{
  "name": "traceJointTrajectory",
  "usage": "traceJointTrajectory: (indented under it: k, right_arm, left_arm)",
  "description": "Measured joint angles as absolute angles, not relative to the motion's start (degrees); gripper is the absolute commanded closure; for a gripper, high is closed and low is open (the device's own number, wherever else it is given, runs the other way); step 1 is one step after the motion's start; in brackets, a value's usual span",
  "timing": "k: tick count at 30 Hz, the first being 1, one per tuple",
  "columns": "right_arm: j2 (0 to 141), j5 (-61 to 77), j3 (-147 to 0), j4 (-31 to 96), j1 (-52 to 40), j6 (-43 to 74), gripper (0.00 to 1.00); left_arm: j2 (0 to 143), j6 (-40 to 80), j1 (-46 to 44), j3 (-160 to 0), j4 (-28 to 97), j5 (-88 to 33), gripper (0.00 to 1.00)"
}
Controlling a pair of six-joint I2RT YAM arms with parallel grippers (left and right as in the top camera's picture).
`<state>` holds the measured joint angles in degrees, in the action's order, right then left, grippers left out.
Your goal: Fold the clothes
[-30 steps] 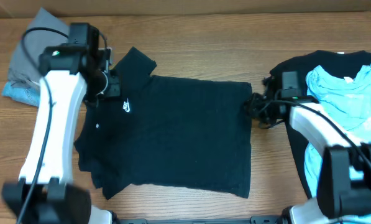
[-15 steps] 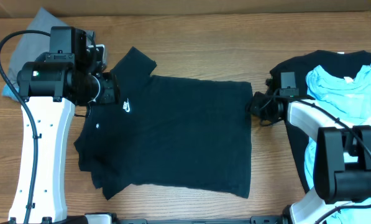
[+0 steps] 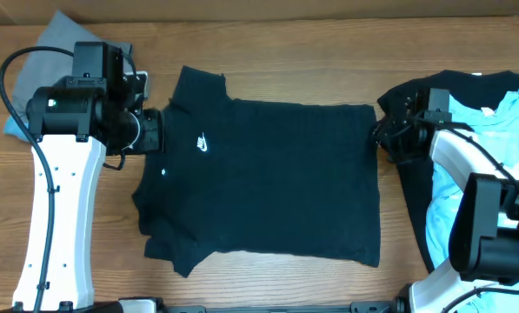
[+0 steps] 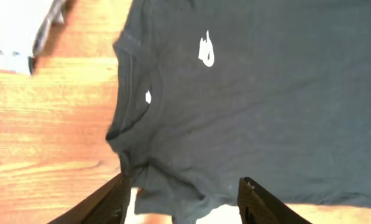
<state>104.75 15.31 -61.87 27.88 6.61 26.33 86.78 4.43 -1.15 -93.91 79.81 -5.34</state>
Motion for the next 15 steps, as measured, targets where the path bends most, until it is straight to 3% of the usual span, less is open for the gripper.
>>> traceJointTrajectory:
  k: [7, 10, 15]
  right_arm:
    - [98.7, 16.4, -64.8, 36.8, 6.7, 25.4, 0.45]
    - [92.3, 18.0, -65.1, 40.0, 6.7, 24.1, 0.44]
    - [83.4, 20.8, -65.8, 46.3, 6.6, 22.1, 0.43]
  left_arm:
    - [86.8, 4.5, -1.1, -82.2, 75.3, -4.9, 0.86]
    - [87.0, 5.8, -1.2, -72.6, 68.6, -4.6, 0.96]
    - [87.2, 6.5, -1.2, -60.4, 55.8, -4.5, 0.96]
